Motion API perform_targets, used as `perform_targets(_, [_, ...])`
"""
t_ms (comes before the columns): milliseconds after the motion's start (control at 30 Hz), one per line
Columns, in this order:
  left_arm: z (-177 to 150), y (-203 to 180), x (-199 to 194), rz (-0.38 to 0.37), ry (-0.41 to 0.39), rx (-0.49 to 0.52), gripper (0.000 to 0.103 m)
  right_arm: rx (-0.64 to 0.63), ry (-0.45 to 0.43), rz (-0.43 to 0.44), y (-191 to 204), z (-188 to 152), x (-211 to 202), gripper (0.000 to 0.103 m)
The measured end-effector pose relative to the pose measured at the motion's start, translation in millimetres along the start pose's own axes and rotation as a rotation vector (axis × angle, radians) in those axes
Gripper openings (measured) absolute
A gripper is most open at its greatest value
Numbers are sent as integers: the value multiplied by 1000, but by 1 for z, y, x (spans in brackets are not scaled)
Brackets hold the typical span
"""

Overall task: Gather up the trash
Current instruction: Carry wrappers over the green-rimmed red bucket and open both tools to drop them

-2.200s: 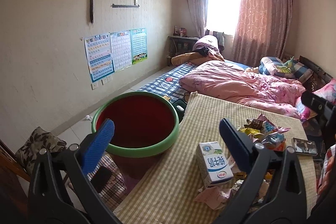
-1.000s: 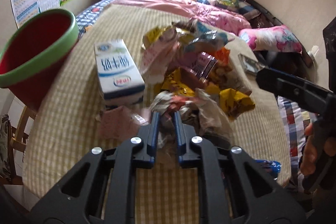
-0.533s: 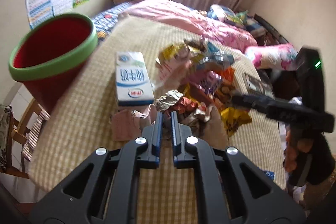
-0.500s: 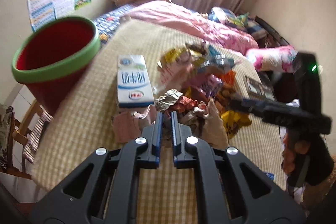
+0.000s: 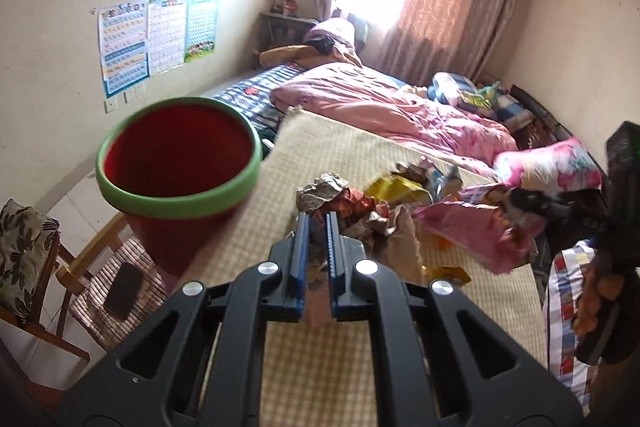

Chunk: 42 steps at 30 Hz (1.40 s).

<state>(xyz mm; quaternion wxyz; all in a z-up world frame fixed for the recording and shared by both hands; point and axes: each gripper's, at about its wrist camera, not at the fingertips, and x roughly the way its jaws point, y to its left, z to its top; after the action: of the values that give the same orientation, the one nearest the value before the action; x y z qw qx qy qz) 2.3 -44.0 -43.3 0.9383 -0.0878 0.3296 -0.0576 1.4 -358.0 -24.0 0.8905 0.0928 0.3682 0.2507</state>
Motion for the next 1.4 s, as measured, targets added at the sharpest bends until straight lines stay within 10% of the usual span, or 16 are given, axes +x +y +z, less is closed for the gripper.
perform_targets(733, [52, 145, 50, 169, 2, 29, 8, -16, -13, 156, 157, 79, 145, 13])
perform_targets(1267, [62, 165, 80, 179, 44, 56, 9, -5, 13, 136, 175, 83, 193, 19])
perform_targets(1400, [65, 165, 78, 186, 20, 41, 45, 10, 1, 134, 171, 85, 187, 38])
